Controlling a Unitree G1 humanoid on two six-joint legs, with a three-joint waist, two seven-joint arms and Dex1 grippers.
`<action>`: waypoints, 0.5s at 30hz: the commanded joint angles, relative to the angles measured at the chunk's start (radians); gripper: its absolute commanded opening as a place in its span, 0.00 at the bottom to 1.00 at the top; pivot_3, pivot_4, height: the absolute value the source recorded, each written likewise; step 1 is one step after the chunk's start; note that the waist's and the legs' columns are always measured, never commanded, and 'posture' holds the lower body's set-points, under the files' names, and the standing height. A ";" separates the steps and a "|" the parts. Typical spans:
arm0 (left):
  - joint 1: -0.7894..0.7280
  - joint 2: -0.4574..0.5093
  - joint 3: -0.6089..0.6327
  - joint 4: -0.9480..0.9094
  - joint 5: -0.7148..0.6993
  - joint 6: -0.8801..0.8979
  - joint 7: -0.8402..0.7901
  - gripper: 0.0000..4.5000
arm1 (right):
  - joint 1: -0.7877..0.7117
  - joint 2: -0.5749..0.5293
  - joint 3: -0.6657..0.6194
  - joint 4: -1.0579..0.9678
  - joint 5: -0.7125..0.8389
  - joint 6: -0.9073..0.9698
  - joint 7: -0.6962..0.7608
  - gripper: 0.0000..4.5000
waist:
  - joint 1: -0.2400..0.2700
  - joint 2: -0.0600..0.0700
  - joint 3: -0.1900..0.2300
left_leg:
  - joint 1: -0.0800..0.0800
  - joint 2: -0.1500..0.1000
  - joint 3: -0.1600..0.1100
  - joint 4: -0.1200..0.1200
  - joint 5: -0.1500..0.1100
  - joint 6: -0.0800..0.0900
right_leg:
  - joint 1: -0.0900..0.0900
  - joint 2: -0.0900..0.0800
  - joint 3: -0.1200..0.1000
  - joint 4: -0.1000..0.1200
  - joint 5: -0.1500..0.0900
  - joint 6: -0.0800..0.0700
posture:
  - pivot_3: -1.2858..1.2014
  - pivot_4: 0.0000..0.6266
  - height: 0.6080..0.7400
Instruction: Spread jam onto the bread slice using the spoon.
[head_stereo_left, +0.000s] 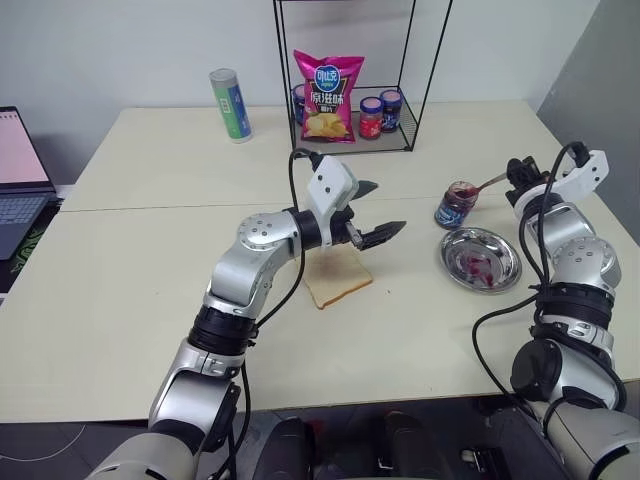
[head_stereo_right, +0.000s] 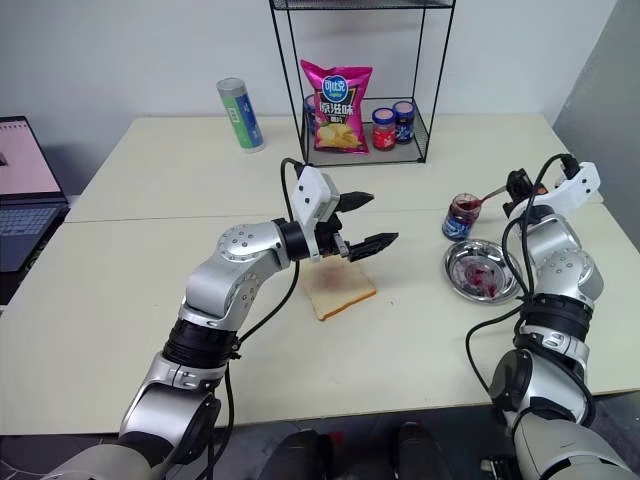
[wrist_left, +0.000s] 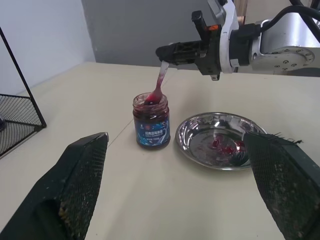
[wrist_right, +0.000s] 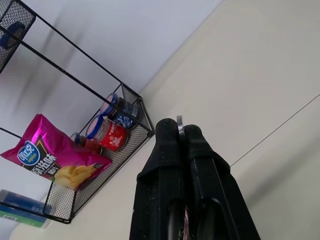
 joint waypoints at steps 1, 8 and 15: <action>-0.029 -0.002 0.004 -0.021 -0.001 -0.023 -0.007 1.00 | -0.023 -0.005 -0.030 -0.056 0.042 -0.011 -0.013 0.01 | 0.000 0.000 0.000 | 0.000 0.000 0.000 0.000 0.000 0.000 | 0.000 0.000 0.000 0.000 0.000 0.000 | 0.52 0.24 1.00; -0.029 -0.002 0.003 -0.021 -0.001 -0.024 -0.008 1.00 | -0.028 0.004 -0.055 -0.058 0.086 -0.009 -0.042 0.01 | 0.000 0.000 0.000 | 0.000 0.000 0.000 0.000 0.000 0.000 | 0.000 0.000 0.000 0.000 0.000 0.000 | 0.52 0.24 1.00; -0.031 -0.003 0.004 -0.022 -0.004 -0.025 -0.012 1.00 | -0.042 0.010 -0.089 -0.065 0.142 -0.017 -0.076 0.01 | 0.000 0.000 0.000 | 0.000 0.000 0.000 0.000 0.000 0.000 | 0.000 0.000 0.000 0.000 0.000 0.000 | 0.52 0.24 1.00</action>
